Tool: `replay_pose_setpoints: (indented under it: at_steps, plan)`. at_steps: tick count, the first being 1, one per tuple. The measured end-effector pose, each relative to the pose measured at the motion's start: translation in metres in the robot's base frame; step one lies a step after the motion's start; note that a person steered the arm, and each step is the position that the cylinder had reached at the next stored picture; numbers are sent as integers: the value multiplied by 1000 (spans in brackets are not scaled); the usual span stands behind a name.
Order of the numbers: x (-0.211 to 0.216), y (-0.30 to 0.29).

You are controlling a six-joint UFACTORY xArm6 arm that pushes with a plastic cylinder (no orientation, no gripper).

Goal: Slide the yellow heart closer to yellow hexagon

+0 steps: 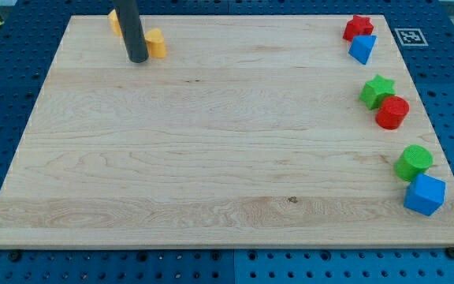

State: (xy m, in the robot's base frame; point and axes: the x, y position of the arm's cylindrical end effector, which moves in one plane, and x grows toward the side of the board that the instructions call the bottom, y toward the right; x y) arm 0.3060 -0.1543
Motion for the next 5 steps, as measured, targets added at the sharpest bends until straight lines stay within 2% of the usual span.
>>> replay_pose_setpoints:
  at_steps: [2,5]
  plan:
    - [11,102]
    - [-10,51]
